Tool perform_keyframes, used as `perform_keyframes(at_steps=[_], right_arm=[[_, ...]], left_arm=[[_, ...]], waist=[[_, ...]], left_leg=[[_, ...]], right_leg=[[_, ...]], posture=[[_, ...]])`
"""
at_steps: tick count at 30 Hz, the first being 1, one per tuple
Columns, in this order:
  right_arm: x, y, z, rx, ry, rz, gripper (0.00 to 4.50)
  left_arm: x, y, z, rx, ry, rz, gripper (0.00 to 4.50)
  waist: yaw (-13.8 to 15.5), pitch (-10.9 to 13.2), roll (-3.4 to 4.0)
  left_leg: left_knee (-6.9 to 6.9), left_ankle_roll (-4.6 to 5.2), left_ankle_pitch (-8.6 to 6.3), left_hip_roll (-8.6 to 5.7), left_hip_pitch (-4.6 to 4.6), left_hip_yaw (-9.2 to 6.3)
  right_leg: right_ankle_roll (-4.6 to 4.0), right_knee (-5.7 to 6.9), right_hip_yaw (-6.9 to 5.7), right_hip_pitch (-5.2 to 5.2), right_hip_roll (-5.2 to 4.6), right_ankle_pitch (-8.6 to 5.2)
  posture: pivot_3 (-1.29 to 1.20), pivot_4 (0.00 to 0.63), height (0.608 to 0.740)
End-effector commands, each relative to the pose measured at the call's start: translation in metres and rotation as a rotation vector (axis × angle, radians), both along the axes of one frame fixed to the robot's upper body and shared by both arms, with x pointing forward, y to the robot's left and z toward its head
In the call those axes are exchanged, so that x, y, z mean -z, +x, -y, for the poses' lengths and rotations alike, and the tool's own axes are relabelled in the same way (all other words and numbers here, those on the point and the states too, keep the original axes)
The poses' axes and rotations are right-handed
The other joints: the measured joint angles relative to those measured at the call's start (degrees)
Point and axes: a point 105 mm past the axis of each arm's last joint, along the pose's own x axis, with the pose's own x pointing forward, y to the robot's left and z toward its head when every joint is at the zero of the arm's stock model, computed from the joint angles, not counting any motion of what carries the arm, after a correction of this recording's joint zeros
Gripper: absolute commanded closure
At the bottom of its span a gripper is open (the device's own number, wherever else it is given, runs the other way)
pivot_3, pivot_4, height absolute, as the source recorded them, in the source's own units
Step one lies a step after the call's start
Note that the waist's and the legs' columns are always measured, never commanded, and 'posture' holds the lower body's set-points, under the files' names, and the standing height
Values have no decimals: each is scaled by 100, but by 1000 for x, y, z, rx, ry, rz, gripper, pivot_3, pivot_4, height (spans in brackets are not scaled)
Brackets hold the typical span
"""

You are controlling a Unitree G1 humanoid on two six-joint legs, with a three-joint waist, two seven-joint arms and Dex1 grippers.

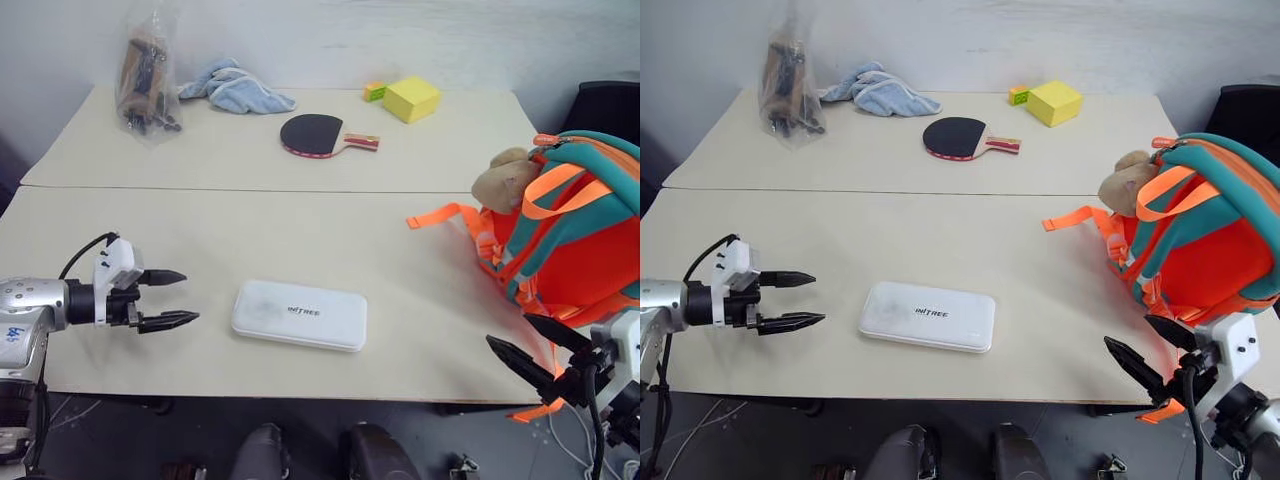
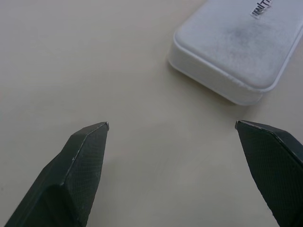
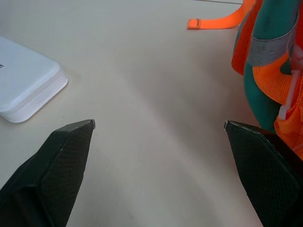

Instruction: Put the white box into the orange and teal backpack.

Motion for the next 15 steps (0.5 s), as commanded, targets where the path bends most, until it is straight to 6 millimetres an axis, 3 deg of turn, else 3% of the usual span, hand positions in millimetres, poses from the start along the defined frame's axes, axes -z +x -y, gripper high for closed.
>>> perform_keyframes(at_steps=[1, 12, 15], right_arm=[[-7, -2, -5, -22, -12, 17, 17], [-6, 0, -12, -75, -84, 5, 17], [-11, 7, -19, -122, -98, 24, 636]], left_arm=[[-14, -3, 4, 24, -9, 56, 0], [-13, 2, 2, -13, 19, 40, 0], [-8, 4, 9, 46, 54, 40, 0]], waist=[[0, 0, 0], [-55, 0, 0], [-69, 0, 0]], left_leg=[[0, 0, 0, 0, 0, 0], [0, 0, 0, -1, -1, 0], [2, 0, 0, -1, -1, 0]], right_leg=[[0, -1, 0, 0, 0, 0], [0, -3, 0, 2, 0, 0], [0, -3, -1, 2, 1, 0]], posture=[[0, 150, 740], [0, 150, 740], [0, 150, 740]])
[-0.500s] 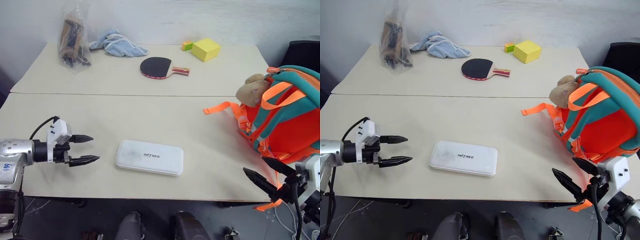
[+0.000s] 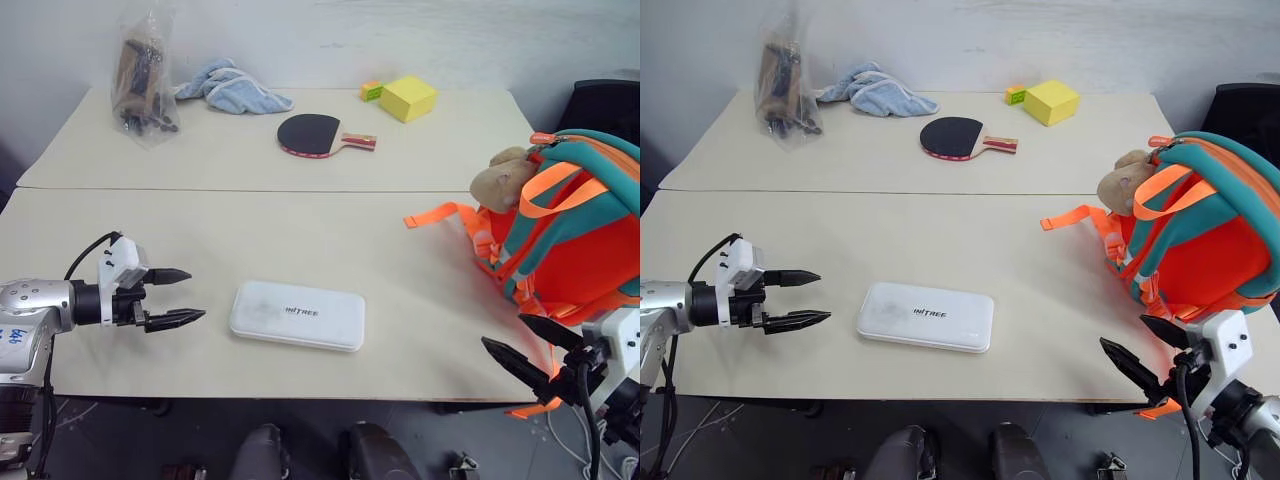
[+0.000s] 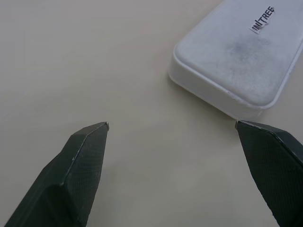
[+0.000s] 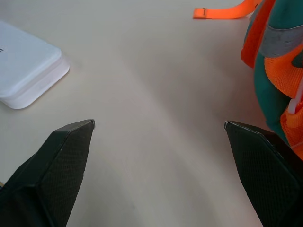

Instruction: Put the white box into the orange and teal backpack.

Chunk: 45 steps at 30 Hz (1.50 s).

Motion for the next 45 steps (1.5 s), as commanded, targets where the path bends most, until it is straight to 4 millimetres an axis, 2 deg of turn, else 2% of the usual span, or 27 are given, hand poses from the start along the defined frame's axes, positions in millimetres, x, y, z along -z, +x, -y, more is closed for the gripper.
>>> perform_keyframes(at_steps=[1, 3, 6, 8, 11, 12, 15, 16, 19, 24, 27, 30, 33, 35, 37, 42, 45], right_arm=[[-11, 4, -16, -108, -55, 35, 964], [-7, 3, -29, -201, -84, 14, 1640], [-3, 7, -43, -286, -126, 2, 2637], [3, 8, -55, -359, -162, -14, 3363], [11, 18, -66, -397, -176, -25, 4364], [12, 21, -68, -401, -180, -23, 4500], [18, 32, -72, -410, -229, -20, 4500], [20, 34, -73, -408, -250, -19, 4500], [28, 48, -67, -363, -311, -23, 4500], [34, 53, -65, -366, -357, -36, 4500], [36, 55, -66, -366, -362, -35, 4500], [37, 58, -66, -359, -368, -31, 4500], [38, 61, -68, -357, -380, -25, 4500], [39, 63, -70, -364, -394, -17, 4500], [40, 64, -72, -370, -400, -13, 4500], [43, 65, -76, -387, -414, -6, 4500], [45, 66, -78, -390, -417, -6, 4500]], left_arm=[[-1, 2, 9, 85, 66, 20, 182], [1, 3, 20, 154, 94, 14, 599], [2, 12, 27, 161, 129, 35, 1475], [7, 19, 32, 157, 139, 34, 2116], [20, 17, 44, 218, 153, 12, 3024], [23, 16, 47, 236, 158, 8, 3381], [28, 11, 60, 295, 141, -52, 4299], [28, 8, 62, 312, 130, -74, 4457], [25, 6, 72, 362, 131, -79, 4457], [18, 23, 98, 373, 93, 0, 4457], [19, 27, 104, 364, 85, 9, 4457], [25, 24, 99, 338, 95, -44, 4457], [35, 15, 80, 261, 89, -203, 4457], [42, 8, 68, 196, 58, -351, 4071], [43, 3, 64, 158, 20, -444, 3590], [35, 5, 81, 72, -193, -647, 2007], [39, 2, 90, 59, -210, -733, 1190]], waist=[[-6, 0, 0], [-3, 0, 0], [1, 0, 0], [3, 0, 0], [-21, -2, -3], [-21, -1, -2], [-4, -1, -4], [-3, -1, -4], [8, -2, -5], [101, -2, -5], [123, -2, -5], [102, -2, -5], [68, -2, -5], [58, -2, -5], [39, -2, -5], [32, -3, -5], [49, -4, -6]], left_leg=[[1, 0, 0, -1, 0, 1], [2, -1, 1, -1, 1, 1], [1, -2, 1, -1, -2, 0], [5, -3, 2, -1, -4, 0], [14, -3, 2, -1, -6, 0], [14, -4, 2, -1, -5, 1], [20, -11, 6, 0, -12, -1], [20, -11, 6, -2, -12, -1], [27, -11, 6, -2, -16, -2], [42, -6, 4, -3, -21, -3], [52, -3, 0, -2, -24, -3], [54, -4, -1, 1, -24, -3], [54, -6, 0, 2, -22, -3], [54, -6, 0, 2, -22, -3], [57, -5, 0, 2, -20, -4], [60, -6, 0, 1, -15, -10], [71, -5, -1, 1, -16, -16]], right_leg=[[0, 0, 1, 0, 0, 0], [0, 0, 1, 1, 0, 0], [0, -2, 0, 0, 3, 0], [0, -2, 0, -1, 3, 0], [0, 2, 1, -1, 2, 0], [0, 1, 2, -1, 2, 0], [0, 3, 0, -5, 2, 0], [0, 4, 0, -6, 0, 0], [0, 6, -1, -7, -1, 0], [0, 13, -3, -6, -2, 0], [0, 16, -2, -6, -1, 0], [0, 22, -1, -8, 3, 0], [0, 28, -1, -11, 4, 0], [0, 31, -2, -12, 3, 0], [0, 32, -2, -9, 1, 0], [0, 34, -5, -2, 1, 0], [0, 35, -11, 3, 0, 0]], posture=[[0, 150, 740], [0, 150, 740], [0, 150, 740], [0, 150, 740], [0, 150, 740], [0, 150, 740], [0, 150, 740], [0, 150, 740], [0, 150, 740], [0, 150, 740], [0, 150, 740], [0, 150, 740], [0, 150, 740], [0, 150, 740], [0, 150, 740], [0, 150, 740], [0, 150, 740]])
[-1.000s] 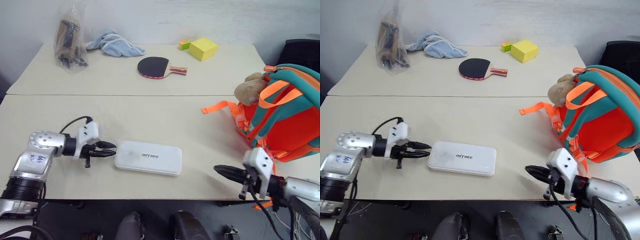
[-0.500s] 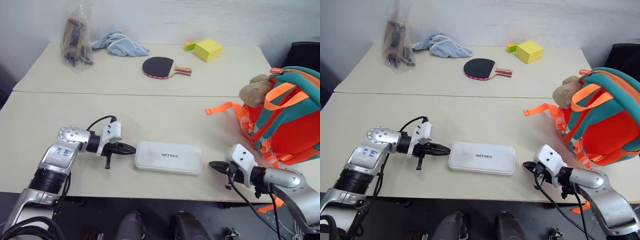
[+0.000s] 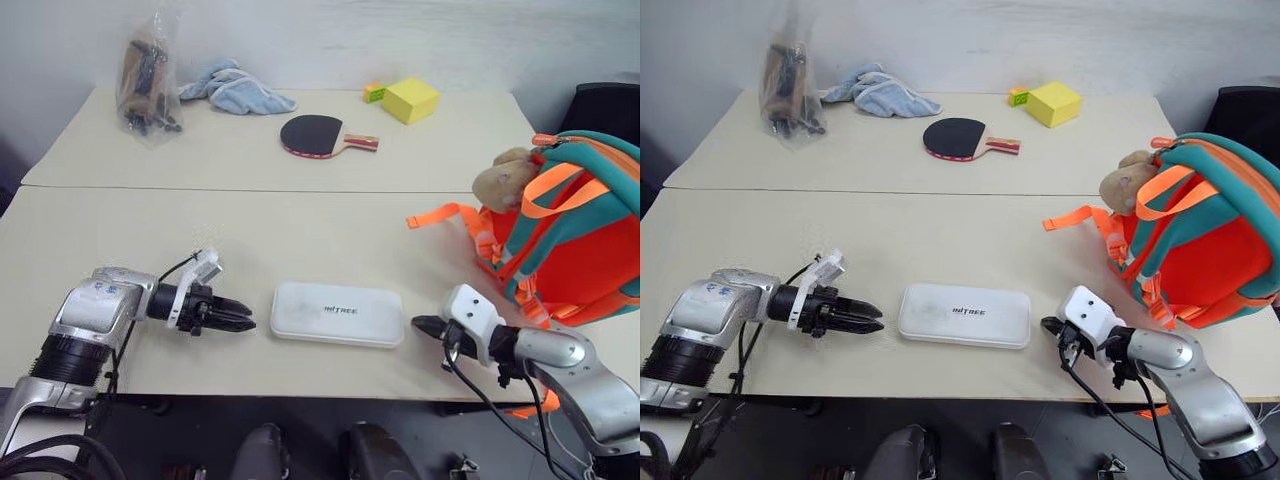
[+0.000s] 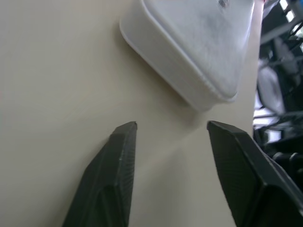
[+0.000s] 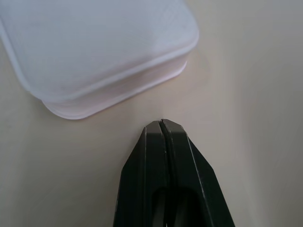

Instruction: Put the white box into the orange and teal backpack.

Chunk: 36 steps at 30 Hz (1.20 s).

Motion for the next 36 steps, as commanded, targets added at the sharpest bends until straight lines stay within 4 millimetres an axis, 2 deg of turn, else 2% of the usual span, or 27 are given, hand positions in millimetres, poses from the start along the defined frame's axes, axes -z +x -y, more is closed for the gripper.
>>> perform_keyframes(at_steps=[1, 2, 5, 12, 18, 23, 26, 32, 33, 36], right_arm=[[3, -1, -5, -17, 2, 0, 4500], [3, -1, -5, -18, 1, 0, 4500], [4, 0, -6, -21, -2, 2, 4500], [10, -1, -9, -31, -10, 2, 4500], [13, -2, -6, -29, -20, 7, 4500], [15, -3, -4, -20, -21, 9, 4500], [15, -3, -4, -14, -18, 14, 4500], [20, -10, -1, 4, -40, 12, 4500], [21, -12, -1, 10, -41, 11, 4500], [17, -18, 3, 40, -36, 22, 4500]], left_arm=[[10, -4, 9, -32, -8, -134, 848], [13, -3, 13, -47, -14, -165, 575], [21, -3, 21, -52, -9, -219, 575], [34, 1, 65, -22, -53, -324, 575], [28, 9, 88, 4, -123, -346, 575], [10, 12, 97, 49, -218, -330, 575], [7, 12, 98, 64, -249, -328, 1201], [-2, 13, 96, 83, -310, -293, 2983], [-6, 13, 95, 96, -331, -278, 3157], [-17, 15, 92, 98, -404, -270, 3181]], waist=[[11, -1, 0], [30, -1, 1], [86, -2, 2], [116, -21, 21], [114, -34, 16], [110, -33, 15], [101, -32, 12], [104, -29, 7], [102, -29, 7], [105, -28, 5]], left_leg=[[1, 0, 0, -1, 0, -1], [1, 0, 0, -1, 2, -2], [2, 0, -5, -3, 37, -9], [2, 22, -34, -11, 95, -34], [3, 12, -35, -11, 99, -44], [3, 10, -35, -11, 96, -46], [3, 7, -36, -10, 94, -47], [2, 4, -38, -8, 88, -49], [2, 4, -38, -8, 88, -51], [1, 2, -40, -8, 85, -51]], right_leg=[[0, -1, 0, 2, 0, 0], [0, -1, -1, 5, -1, 0], [0, -12, -6, 48, -2, 0], [1, -62, -14, 144, -6, -1], [2, -85, -22, 164, -5, -1], [2, -89, -24, 163, -3, -1], [2, -93, -24, 162, -1, -1], [2, -99, -25, 160, 0, -1], [2, -100, -27, 161, -1, -1], [2, -103, -27, 159, 1, -1]], posture=[[0, 150, 740], [0, 150, 740], [0, 150, 740], [0, 150, 740], [0, 150, 740], [0, 150, 740], [0, 150, 740], [0, 150, 740], [0, 150, 740], [0, 150, 740]])
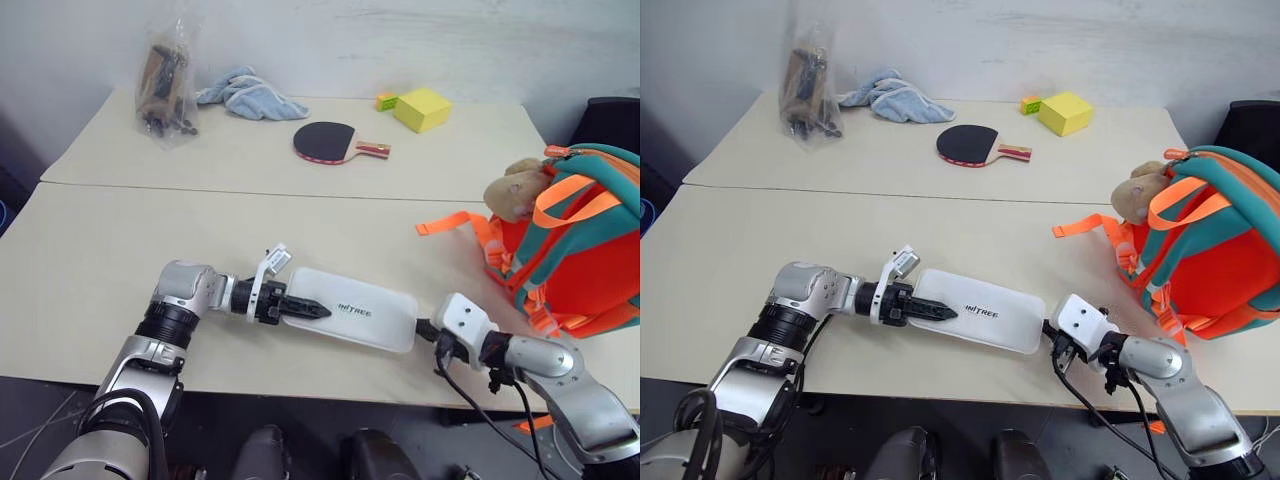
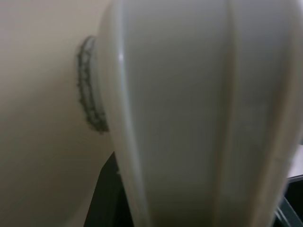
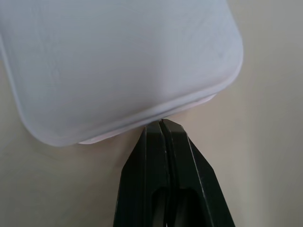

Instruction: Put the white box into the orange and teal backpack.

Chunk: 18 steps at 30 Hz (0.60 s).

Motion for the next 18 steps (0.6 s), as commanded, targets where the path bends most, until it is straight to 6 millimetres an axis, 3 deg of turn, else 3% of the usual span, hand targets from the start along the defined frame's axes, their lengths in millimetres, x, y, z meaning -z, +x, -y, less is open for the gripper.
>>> perform_keyframes(at_steps=[1, 3, 5, 8, 12, 15, 18], right_arm=[[2, -11, 7, 46, -4, -15, 4500], [-6, -17, 13, 104, 28, -1, 4500], [-17, -29, 19, 177, 104, -14, 4150], [-33, -60, 26, 271, 200, -31, 3271], [-56, -83, 49, 478, 313, 28, 1973], [-75, -80, 68, 586, 378, 110, 890], [-99, -51, 102, 741, 475, 245, 50]], left_arm=[[-24, 4, -3, -8, -126, 42, 3181], [-37, 5, -6, -14, -187, 44, 3181], [-51, 6, -10, -21, -253, 65, 3181], [-70, 14, -15, -77, -296, 154, 3181], [-100, 26, -22, -157, -318, 324, 3181], [-107, 29, -23, -196, -304, 406, 3181], [-123, 30, -22, -213, -314, 513, 3181]], waist=[[7, 1, -1], [10, 2, -2], [19, 3, -1], [15, 6, 4], [8, 9, 3], [-44, 10, 2], [-88, 14, -5]], left_leg=[[-1, 0, 0, 0, -3, -2], [-3, -1, 0, 0, -10, -6], [-3, -1, -1, 0, -17, -13], [-3, -6, 2, 0, -29, -31], [-7, -16, 7, 1, -35, -56], [-13, -17, 5, -1, -26, -54], [-28, -25, 10, -2, -14, -51]], right_leg=[[0, -2, -2, -2, 0, 0], [0, -6, -7, -5, 0, 0], [1, -11, -14, -7, -1, 0], [1, -19, -30, -8, -1, 0], [1, -20, -49, -6, 0, 0], [1, -22, -48, 1, -2, 0], [0, -25, -46, 4, -1, 0]], posture=[[0, 150, 740], [0, 150, 740], [0, 150, 740], [0, 150, 740], [0, 150, 740], [0, 150, 740], [0, 150, 740]])
